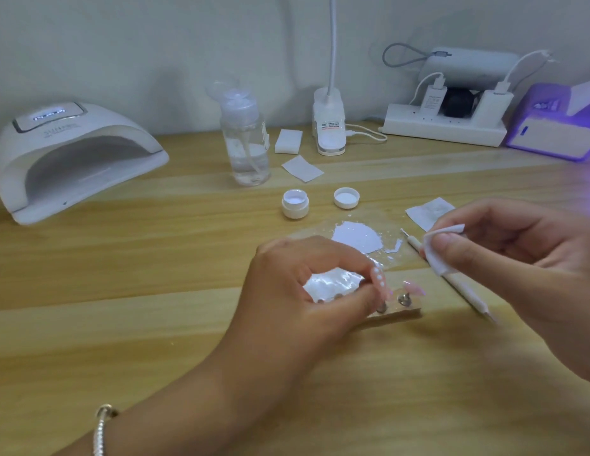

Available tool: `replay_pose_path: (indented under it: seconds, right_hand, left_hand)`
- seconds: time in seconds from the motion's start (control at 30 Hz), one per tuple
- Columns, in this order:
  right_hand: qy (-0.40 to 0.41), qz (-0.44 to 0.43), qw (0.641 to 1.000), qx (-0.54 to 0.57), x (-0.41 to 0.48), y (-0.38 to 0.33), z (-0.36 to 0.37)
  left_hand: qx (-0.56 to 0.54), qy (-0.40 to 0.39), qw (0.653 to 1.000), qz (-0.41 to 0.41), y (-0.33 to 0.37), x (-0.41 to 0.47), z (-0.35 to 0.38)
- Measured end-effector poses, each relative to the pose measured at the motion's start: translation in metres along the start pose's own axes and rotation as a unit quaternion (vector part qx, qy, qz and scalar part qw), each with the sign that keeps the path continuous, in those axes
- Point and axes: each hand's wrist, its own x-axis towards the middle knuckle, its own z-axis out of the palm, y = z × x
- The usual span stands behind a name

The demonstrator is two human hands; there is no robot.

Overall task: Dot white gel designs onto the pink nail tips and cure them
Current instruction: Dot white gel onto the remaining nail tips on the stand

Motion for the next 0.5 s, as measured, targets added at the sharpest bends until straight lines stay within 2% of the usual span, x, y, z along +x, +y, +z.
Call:
replay_pose_path:
  seconds: [0.17,0.5]
  right_hand:
    - [0.025,0.000,1.000,-0.006,0.003,0.006,-0.003]
    - [0.053,0.036,0.998,-0.028,0.008,0.006,-0.007]
  left_hand:
    - [0.050,-0.013,0.996,-0.072,-0.007,-0.002,0.010]
    - [0.074,0.011,0.993,-0.090,-0.009,-0.007,0.014]
